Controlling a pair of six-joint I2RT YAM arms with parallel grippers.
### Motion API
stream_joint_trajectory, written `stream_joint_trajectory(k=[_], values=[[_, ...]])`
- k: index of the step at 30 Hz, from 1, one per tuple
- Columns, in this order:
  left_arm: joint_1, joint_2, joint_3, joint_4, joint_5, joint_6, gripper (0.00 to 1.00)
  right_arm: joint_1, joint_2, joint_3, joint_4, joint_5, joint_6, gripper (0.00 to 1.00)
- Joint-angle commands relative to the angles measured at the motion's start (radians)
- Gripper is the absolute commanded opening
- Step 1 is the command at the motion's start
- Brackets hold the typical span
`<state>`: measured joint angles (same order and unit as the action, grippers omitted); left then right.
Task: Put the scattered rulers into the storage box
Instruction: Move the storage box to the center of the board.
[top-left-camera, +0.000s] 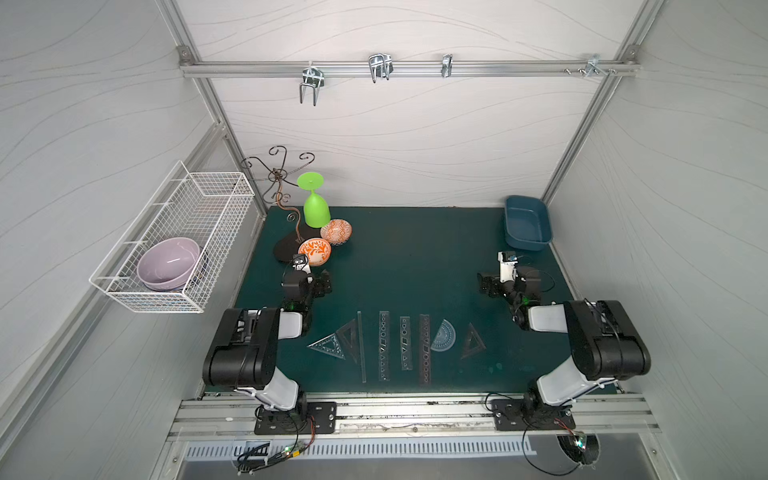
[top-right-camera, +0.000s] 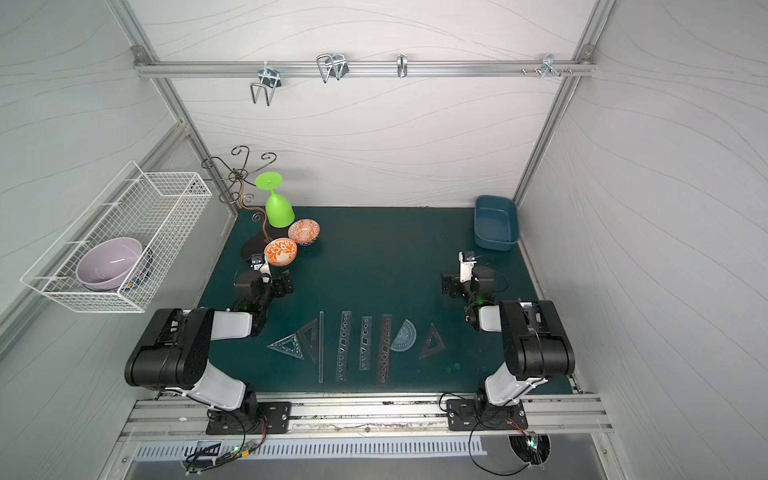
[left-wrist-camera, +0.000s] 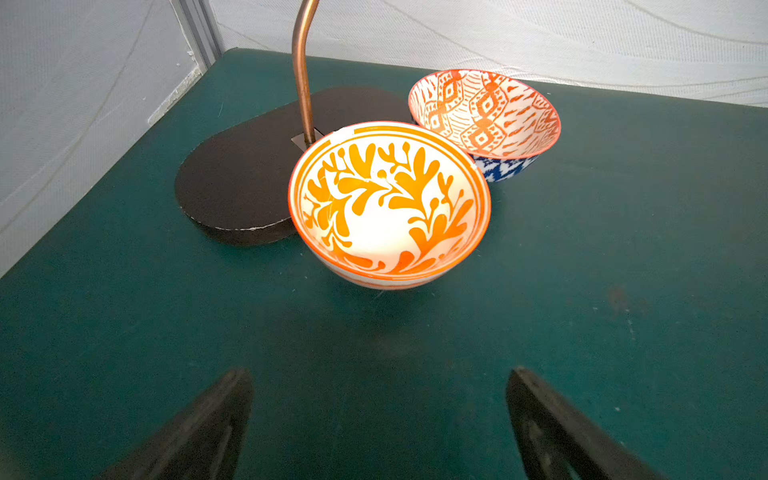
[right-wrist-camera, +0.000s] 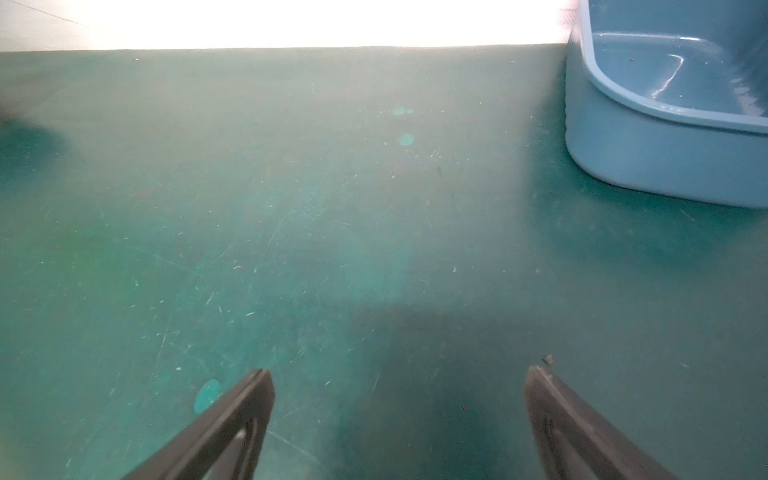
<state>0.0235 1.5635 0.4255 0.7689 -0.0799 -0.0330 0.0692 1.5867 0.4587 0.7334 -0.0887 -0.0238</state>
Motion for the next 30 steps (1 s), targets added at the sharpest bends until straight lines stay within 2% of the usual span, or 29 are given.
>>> stream_joint_trajectory(k=[1,18,19,21,22,23,24,25,27,28,30], values=[[0.000,-0.010,0.004,0.050,-0.012,0.004,1.00,-0.007,-0.015,0.003,0.023,-0.017,-0.001,0.99],[0.000,-0.017,0.000,0.048,-0.009,0.003,1.00,-0.009,-0.015,0.003,0.022,-0.004,0.005,0.99],[-0.005,-0.025,0.007,0.047,-0.055,-0.006,1.00,-0.007,-0.016,0.003,0.020,-0.003,0.003,0.99],[-0.024,-0.096,0.071,-0.128,-0.220,-0.048,1.00,-0.008,-0.014,0.007,0.017,0.002,0.006,0.99],[-0.025,-0.130,0.110,-0.224,-0.254,-0.060,1.00,-0.001,-0.023,0.007,0.018,0.037,0.011,0.99],[-0.028,-0.168,0.154,-0.322,-0.293,-0.081,1.00,0.031,-0.057,0.025,-0.033,0.128,0.009,0.99],[-0.033,-0.211,0.202,-0.451,-0.353,-0.150,1.00,0.086,-0.116,0.076,-0.174,0.247,-0.006,0.99],[-0.033,-0.246,0.247,-0.557,-0.376,-0.215,1.00,0.134,-0.166,0.162,-0.360,0.318,0.003,0.99],[-0.047,-0.298,0.352,-0.773,-0.366,-0.329,1.00,0.185,-0.201,0.371,-0.673,0.329,0.122,0.99],[-0.063,-0.305,0.396,-0.851,-0.359,-0.362,1.00,0.205,-0.193,0.446,-0.761,0.316,0.175,0.99],[-0.115,-0.302,0.476,-0.985,-0.338,-0.408,1.00,0.260,-0.135,0.595,-0.879,0.296,0.188,0.99]])
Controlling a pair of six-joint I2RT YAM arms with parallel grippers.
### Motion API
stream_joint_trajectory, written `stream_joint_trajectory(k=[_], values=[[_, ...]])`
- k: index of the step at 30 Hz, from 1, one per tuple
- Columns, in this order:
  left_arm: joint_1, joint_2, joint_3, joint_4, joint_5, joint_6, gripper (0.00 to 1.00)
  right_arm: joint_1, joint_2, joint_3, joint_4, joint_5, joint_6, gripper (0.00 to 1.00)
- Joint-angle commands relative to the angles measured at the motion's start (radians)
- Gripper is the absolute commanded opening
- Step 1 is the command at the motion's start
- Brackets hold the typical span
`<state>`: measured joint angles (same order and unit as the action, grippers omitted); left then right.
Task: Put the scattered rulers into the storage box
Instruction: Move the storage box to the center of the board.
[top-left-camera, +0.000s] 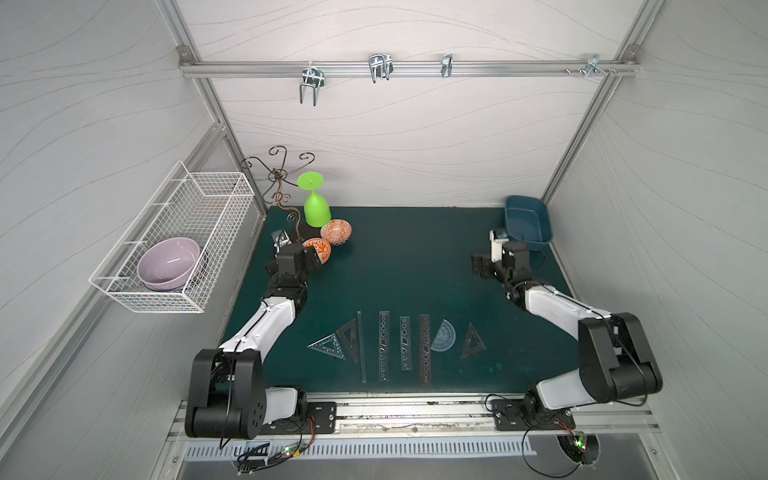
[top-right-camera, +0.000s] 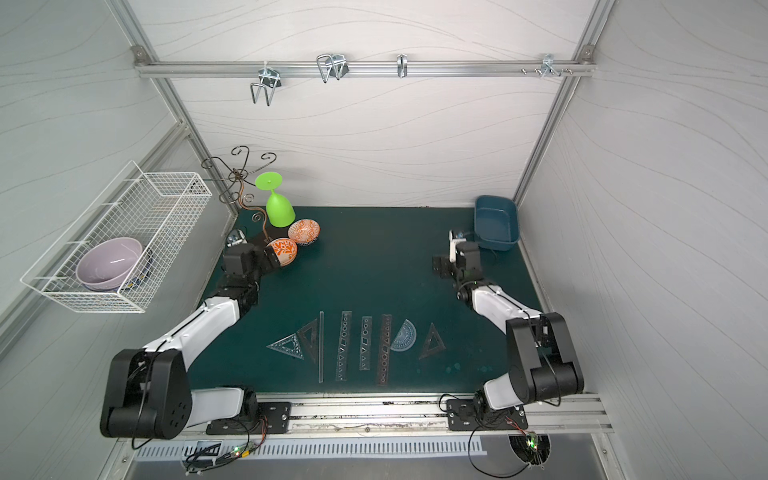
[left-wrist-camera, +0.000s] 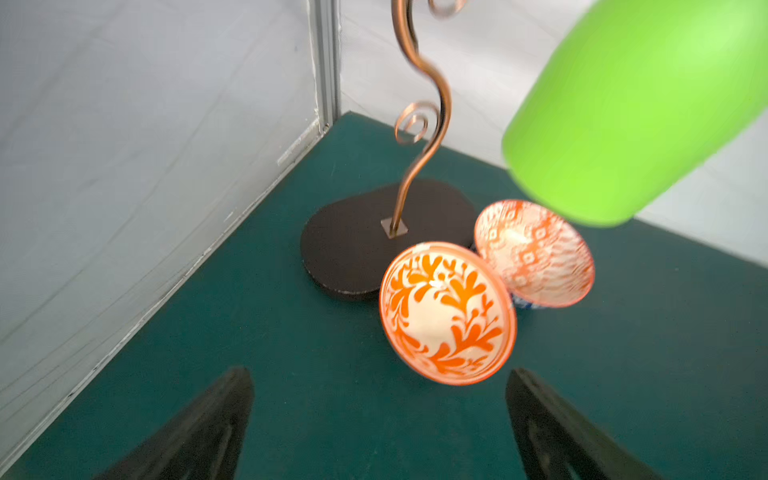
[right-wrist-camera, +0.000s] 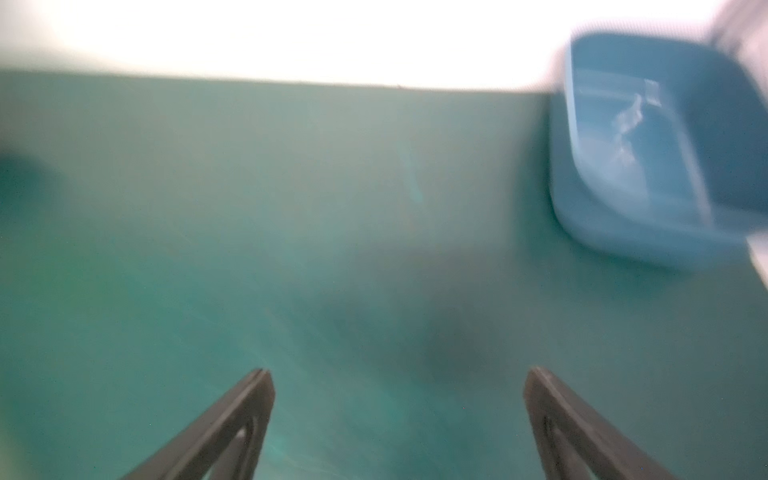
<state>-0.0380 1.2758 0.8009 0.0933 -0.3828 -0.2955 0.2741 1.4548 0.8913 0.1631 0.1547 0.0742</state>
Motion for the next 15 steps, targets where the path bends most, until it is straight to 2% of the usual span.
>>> stream_joint_trajectory(k=[1,4,9,12,15], values=[[-0.072,-0.008,0.128,-0.352,-0.015,-0.155,1.00,0.073,0.031,0.216,-0.340,0.058,0.086,0.99],[-0.119,0.016,0.211,-0.463,0.049,-0.177,1.00,0.066,0.173,0.389,-0.453,0.044,0.100,0.99],[-0.185,0.029,0.342,-0.628,0.102,-0.195,1.00,-0.085,0.383,0.688,-0.669,-0.002,0.079,0.99],[-0.236,-0.002,0.343,-0.625,0.135,-0.211,1.00,-0.174,0.468,0.804,-0.696,-0.016,0.069,0.99],[-0.271,-0.024,0.305,-0.581,0.193,-0.214,1.00,-0.245,0.570,0.920,-0.707,-0.036,0.048,0.91]])
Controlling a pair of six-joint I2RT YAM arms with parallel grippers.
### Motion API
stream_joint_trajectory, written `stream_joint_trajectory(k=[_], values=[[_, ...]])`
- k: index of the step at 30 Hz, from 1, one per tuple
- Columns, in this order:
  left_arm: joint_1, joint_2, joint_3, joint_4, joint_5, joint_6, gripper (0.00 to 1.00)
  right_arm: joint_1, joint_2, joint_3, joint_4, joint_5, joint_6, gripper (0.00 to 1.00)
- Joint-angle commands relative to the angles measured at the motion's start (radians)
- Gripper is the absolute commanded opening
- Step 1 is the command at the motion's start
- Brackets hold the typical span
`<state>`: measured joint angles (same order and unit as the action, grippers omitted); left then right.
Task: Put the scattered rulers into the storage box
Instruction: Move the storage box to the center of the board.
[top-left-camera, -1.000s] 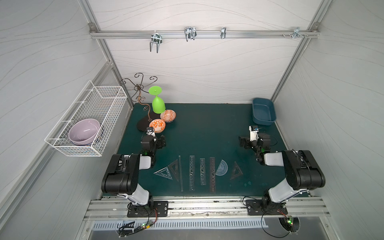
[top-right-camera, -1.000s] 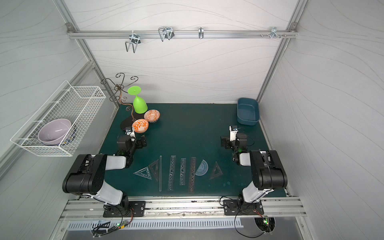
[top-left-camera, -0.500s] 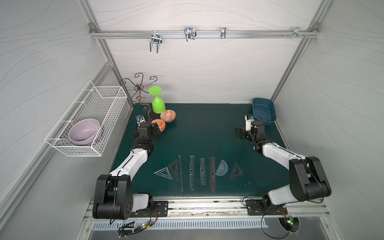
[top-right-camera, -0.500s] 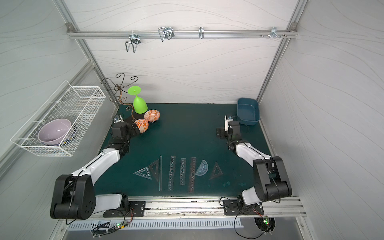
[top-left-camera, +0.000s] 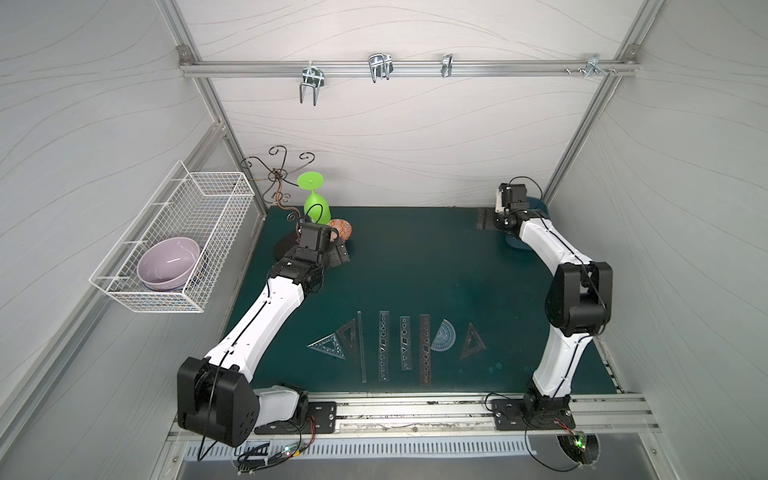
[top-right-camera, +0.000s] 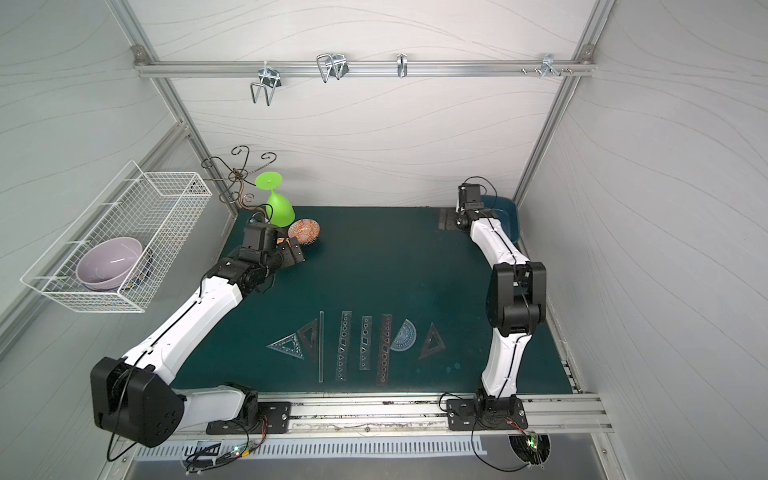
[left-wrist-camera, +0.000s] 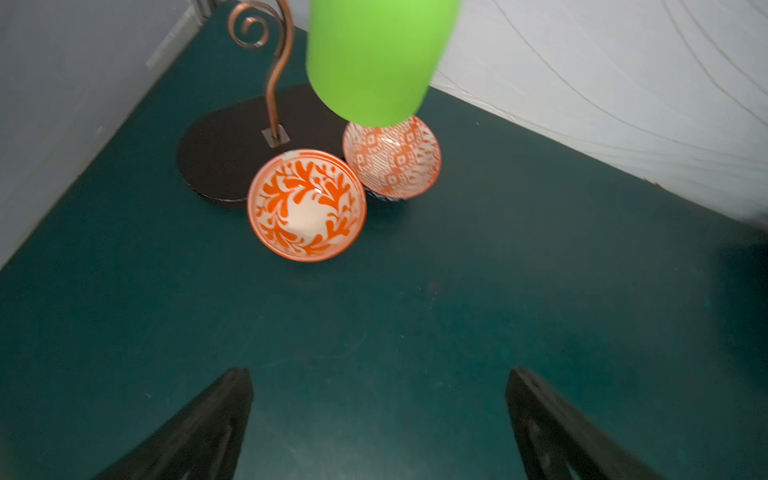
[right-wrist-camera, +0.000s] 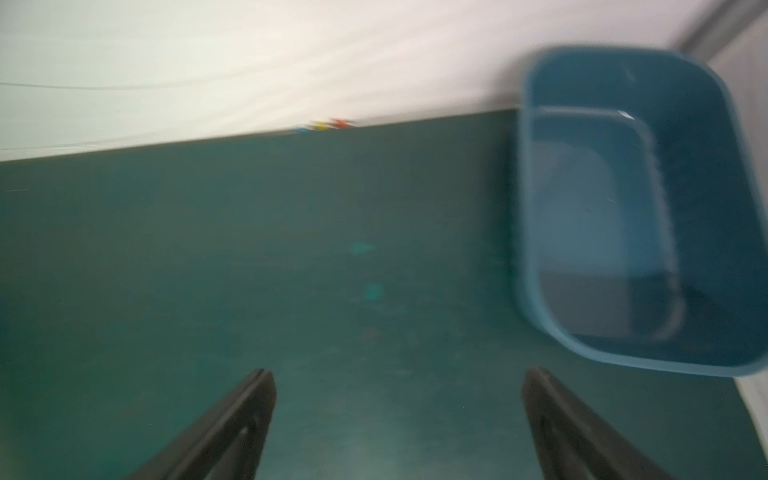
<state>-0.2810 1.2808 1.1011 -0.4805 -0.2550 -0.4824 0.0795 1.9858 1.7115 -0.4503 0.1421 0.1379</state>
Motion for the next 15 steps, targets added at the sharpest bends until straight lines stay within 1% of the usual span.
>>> stream_joint_trajectory(k=[1,4,7,9,15], values=[[-0.033,-0.029,-0.006,-0.002,0.095,-0.028,1.00,-0.070,0.079,0.149,-0.110,-0.041,-0.022,0.89],[-0.051,-0.008,-0.010,-0.013,0.135,-0.021,0.99,-0.111,0.200,0.308,-0.179,-0.083,-0.045,0.80],[-0.055,0.031,0.015,-0.039,0.161,-0.002,0.95,-0.147,0.305,0.450,-0.243,-0.146,-0.057,0.71],[-0.055,0.055,0.031,-0.044,0.191,0.004,0.92,-0.160,0.352,0.512,-0.264,-0.189,-0.056,0.65],[-0.055,0.138,0.058,-0.063,0.274,-0.009,0.86,-0.161,0.433,0.605,-0.278,-0.228,-0.088,0.57]])
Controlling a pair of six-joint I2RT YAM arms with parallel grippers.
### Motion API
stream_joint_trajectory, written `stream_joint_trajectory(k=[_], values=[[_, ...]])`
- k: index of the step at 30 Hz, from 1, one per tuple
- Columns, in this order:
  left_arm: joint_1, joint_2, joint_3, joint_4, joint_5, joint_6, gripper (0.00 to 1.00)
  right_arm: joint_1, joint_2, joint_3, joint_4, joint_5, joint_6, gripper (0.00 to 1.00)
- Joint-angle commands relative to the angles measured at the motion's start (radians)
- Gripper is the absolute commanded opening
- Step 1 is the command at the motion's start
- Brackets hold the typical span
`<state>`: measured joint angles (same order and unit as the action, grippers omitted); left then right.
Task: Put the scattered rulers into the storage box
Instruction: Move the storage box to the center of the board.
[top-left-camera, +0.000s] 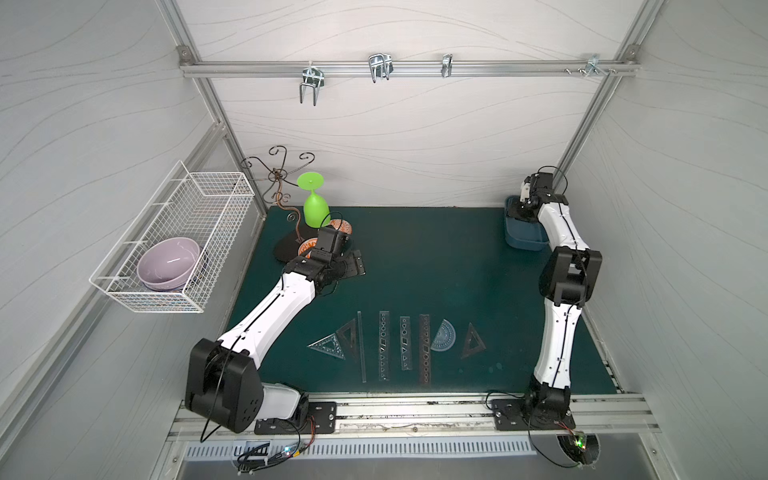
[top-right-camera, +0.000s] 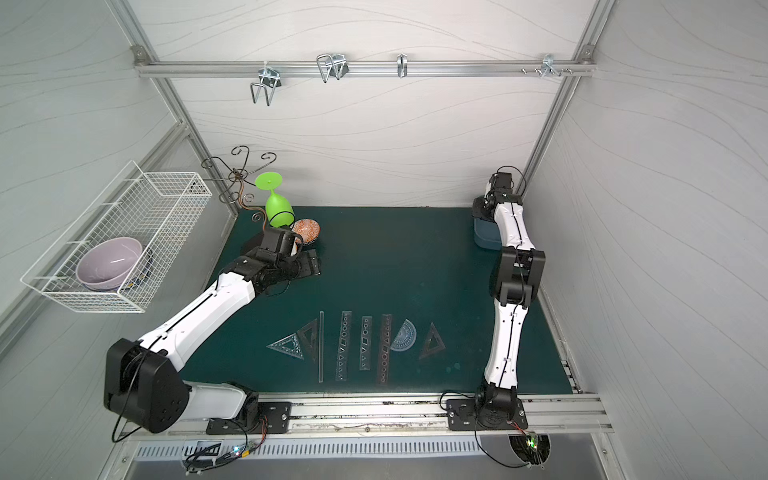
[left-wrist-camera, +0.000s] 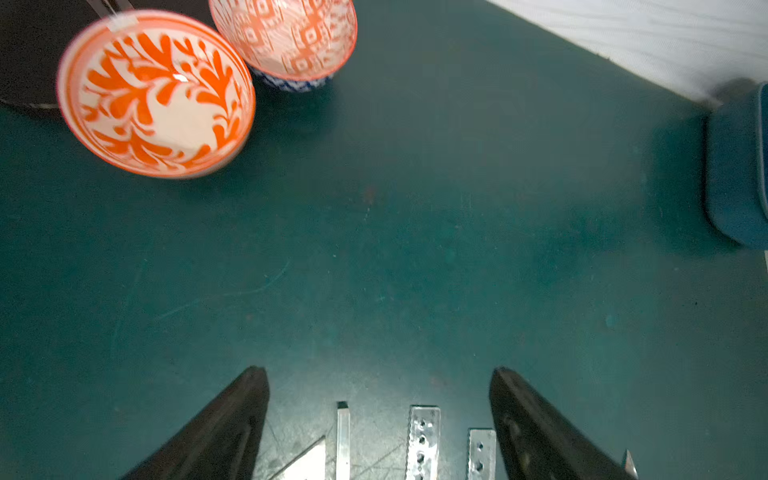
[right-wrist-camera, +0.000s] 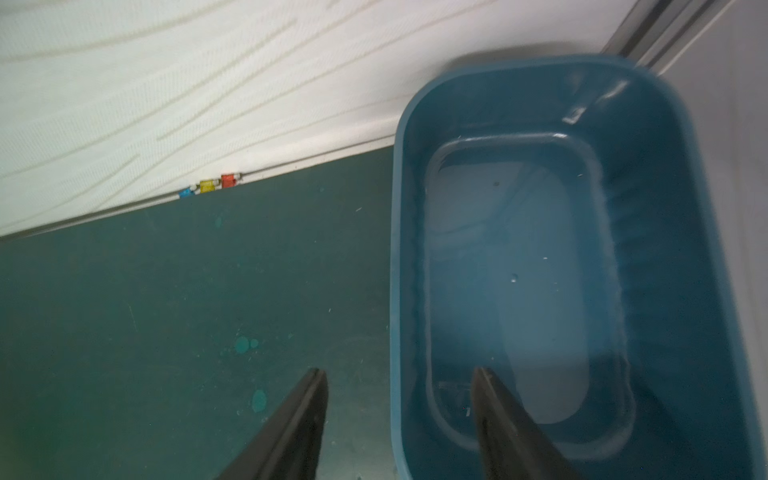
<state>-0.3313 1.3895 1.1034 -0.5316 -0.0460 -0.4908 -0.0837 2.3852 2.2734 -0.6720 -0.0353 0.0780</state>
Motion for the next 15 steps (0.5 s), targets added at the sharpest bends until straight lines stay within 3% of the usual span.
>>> stream_joint_trajectory(k=[1,15], values=[[-0.005,0.043,0.062,-0.021,0.071,0.001,0.85,0.002,0.045,0.053,-0.060,-0.050,-0.032,0.57],[-0.005,0.081,0.084,-0.045,0.115,0.014,0.84,0.004,0.150,0.115,-0.086,-0.015,-0.060,0.36]])
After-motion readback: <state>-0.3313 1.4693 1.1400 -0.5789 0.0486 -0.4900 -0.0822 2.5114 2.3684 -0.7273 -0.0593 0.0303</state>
